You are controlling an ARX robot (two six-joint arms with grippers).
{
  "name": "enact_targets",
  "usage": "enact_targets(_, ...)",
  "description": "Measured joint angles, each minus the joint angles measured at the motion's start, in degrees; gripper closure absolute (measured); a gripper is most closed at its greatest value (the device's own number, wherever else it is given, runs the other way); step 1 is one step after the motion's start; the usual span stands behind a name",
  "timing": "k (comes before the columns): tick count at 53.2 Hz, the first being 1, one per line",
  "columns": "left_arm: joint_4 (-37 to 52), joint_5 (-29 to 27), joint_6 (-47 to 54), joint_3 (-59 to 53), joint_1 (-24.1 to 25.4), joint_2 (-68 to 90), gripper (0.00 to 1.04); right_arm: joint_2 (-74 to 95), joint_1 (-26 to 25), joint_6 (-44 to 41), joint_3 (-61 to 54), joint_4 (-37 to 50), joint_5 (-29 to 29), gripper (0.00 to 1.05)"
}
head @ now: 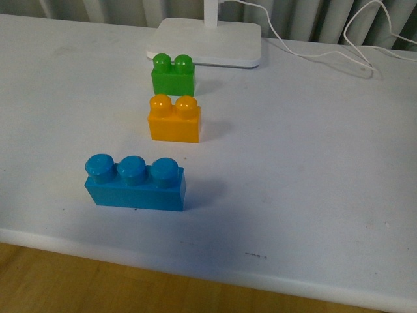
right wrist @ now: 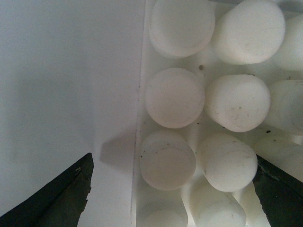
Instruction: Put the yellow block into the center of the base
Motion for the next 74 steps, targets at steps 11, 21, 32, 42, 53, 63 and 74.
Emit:
enact_targets(11, 0.0, 0.0, 0.0, 0.0, 0.0, 0.0, 0.06, 1.3, 0.0, 1.6, 0.7, 0.3, -0.3, 0.09)
enact_targets(21, 0.0, 0.0, 0.0, 0.0, 0.0, 0.0, 0.06, 1.0, 0.3, 3.2, 0.0, 1.0, -1.2, 0.09)
enact_targets(32, 0.0, 0.0, 0.0, 0.0, 0.0, 0.0, 0.06, -2.2, 3.7, 6.9, -5.1, 4.0, -1.8, 0.09)
enact_targets(42, 0.0, 0.0, 0.0, 0.0, 0.0, 0.0, 0.06, -4.6, 9.6, 10.9, -9.4, 6.6, -1.0, 0.09)
enact_targets(53, 0.0, 0.0, 0.0, 0.0, 0.0, 0.0, 0.06, -6.5, 17.4, 17.8, -12.3, 9.1, -0.2, 0.09)
enact_targets(63, 0.0, 0.0, 0.0, 0.0, 0.0, 0.0, 0.06, -7.1, 26.4, 26.9, -13.6, 11.0, 2.3, 0.09)
enact_targets(74, 0.0, 0.0, 0.0, 0.0, 0.0, 0.0, 0.06, -6.7, 33.9, 33.8, -13.6, 12.1, 5.3, 0.09)
